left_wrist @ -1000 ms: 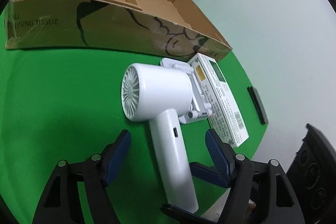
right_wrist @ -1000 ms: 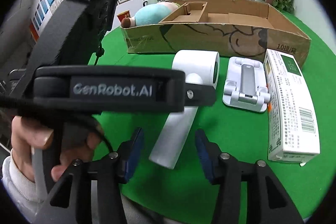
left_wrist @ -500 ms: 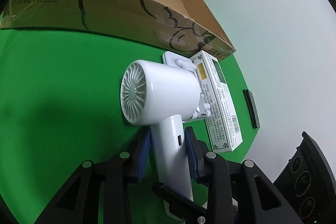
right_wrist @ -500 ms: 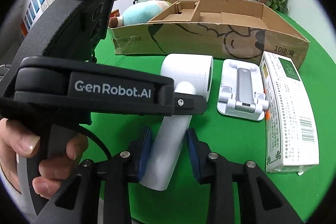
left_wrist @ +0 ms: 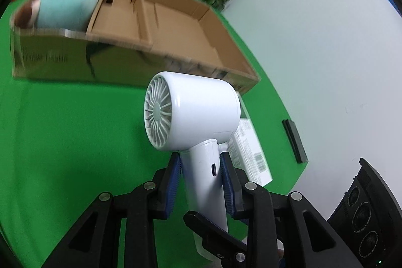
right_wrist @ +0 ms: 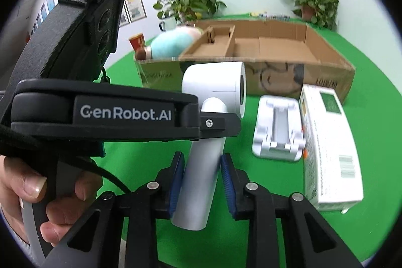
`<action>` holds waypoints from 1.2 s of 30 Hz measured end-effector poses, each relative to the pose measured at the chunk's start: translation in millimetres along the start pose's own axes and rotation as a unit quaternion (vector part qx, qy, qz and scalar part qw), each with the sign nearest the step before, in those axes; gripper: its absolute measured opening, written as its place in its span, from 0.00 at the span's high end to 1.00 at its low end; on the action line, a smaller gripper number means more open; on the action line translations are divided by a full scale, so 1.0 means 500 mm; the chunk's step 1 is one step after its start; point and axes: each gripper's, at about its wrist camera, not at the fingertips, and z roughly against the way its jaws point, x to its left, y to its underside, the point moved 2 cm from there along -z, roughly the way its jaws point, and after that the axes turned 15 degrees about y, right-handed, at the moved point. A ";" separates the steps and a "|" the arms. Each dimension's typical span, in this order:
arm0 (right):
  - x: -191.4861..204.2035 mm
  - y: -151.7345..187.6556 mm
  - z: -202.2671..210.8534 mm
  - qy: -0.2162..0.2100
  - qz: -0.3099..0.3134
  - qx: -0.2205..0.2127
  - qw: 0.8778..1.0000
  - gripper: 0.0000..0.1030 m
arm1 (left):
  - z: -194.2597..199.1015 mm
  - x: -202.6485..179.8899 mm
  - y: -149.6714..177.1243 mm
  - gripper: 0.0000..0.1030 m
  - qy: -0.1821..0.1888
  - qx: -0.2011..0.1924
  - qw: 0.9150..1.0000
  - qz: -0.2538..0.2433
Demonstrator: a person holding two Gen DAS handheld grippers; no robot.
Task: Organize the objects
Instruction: 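Lift the hair dryer with the right gripper and carry it over the box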
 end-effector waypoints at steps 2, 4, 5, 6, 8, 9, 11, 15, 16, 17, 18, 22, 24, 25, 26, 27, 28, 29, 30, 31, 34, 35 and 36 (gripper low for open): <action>-0.004 -0.015 0.007 0.000 -0.003 -0.011 1.000 0.73 | 0.012 -0.018 -0.019 0.73 -0.002 -0.009 1.000 -0.012; -0.006 -0.037 0.017 0.001 -0.005 -0.027 1.000 0.73 | 0.023 -0.033 -0.036 0.73 -0.001 -0.018 1.000 -0.022; -0.005 -0.043 0.018 0.001 -0.006 -0.031 1.000 0.73 | 0.027 -0.043 -0.047 0.73 -0.001 -0.021 0.999 -0.028; -0.007 -0.054 0.021 0.002 -0.006 -0.038 0.999 0.73 | 0.026 -0.051 -0.056 0.73 -0.001 -0.024 0.999 -0.033; -0.012 -0.074 0.028 0.004 -0.008 -0.053 0.999 0.73 | 0.037 -0.071 -0.079 0.73 -0.001 -0.031 0.998 -0.046; -0.013 -0.086 0.027 0.005 -0.008 -0.059 0.998 0.73 | 0.040 -0.080 -0.086 0.73 -0.001 -0.034 0.998 -0.050; -0.017 -0.104 0.033 0.006 -0.009 -0.071 0.997 0.73 | 0.044 -0.101 -0.111 0.73 0.000 -0.041 0.997 -0.061; -0.026 -0.149 0.039 0.008 -0.009 -0.092 0.996 0.73 | 0.036 -0.139 -0.164 0.73 -0.001 -0.051 0.996 -0.076; -0.028 -0.162 0.039 0.009 -0.009 -0.097 0.995 0.73 | 0.040 -0.146 -0.178 0.73 -0.002 -0.053 0.995 -0.079; -0.029 -0.172 0.040 0.009 -0.008 -0.101 0.995 0.73 | 0.043 -0.150 -0.190 0.73 -0.003 -0.055 0.995 -0.081; -0.030 -0.183 0.037 0.010 -0.005 -0.104 0.995 0.73 | 0.045 -0.157 -0.205 0.73 -0.004 -0.058 0.995 -0.085; -0.037 -0.228 0.032 0.015 -0.004 -0.119 0.993 0.73 | 0.051 -0.179 -0.256 0.73 -0.001 -0.063 0.993 -0.097; -0.044 -0.250 0.027 0.016 -0.008 -0.125 0.992 0.73 | 0.052 -0.189 -0.281 0.73 -0.003 -0.064 0.993 -0.101; -0.048 -0.263 0.023 0.016 -0.009 -0.127 0.992 0.73 | 0.050 -0.189 -0.297 0.73 -0.002 -0.064 0.993 -0.102; -0.050 -0.270 0.021 0.015 -0.009 -0.127 0.992 0.73 | 0.050 -0.192 -0.309 0.73 -0.002 -0.065 0.993 -0.102; -0.053 -0.286 0.016 0.016 -0.007 -0.129 0.992 0.73 | 0.049 -0.193 -0.323 0.73 -0.001 -0.066 0.992 -0.103; -0.055 -0.297 0.013 0.017 -0.006 -0.130 0.991 0.73 | 0.050 -0.198 -0.336 0.73 -0.001 -0.067 0.992 -0.104; -0.057 -0.308 0.009 0.018 -0.005 -0.131 0.991 0.73 | 0.049 -0.199 -0.350 0.73 -0.001 -0.067 0.992 -0.104; -0.059 -0.318 0.004 0.017 -0.005 -0.132 0.991 0.73 | 0.047 -0.199 -0.366 0.73 -0.001 -0.067 0.992 -0.105; -0.059 -0.323 0.001 0.018 -0.005 -0.132 0.991 0.73 | 0.045 -0.200 -0.377 0.73 -0.001 -0.066 0.992 -0.105; -0.066 -0.348 -0.019 0.017 -0.005 -0.129 0.992 0.73 | 0.031 -0.193 -0.412 0.73 -0.002 -0.054 0.993 -0.105; -0.068 -0.354 -0.028 0.018 -0.005 -0.127 0.992 0.73 | 0.025 -0.189 -0.421 0.73 -0.005 -0.050 0.993 -0.104; -0.068 -0.356 -0.033 0.019 -0.005 -0.125 0.992 0.73 | 0.017 -0.185 -0.433 0.73 -0.010 -0.046 0.994 -0.103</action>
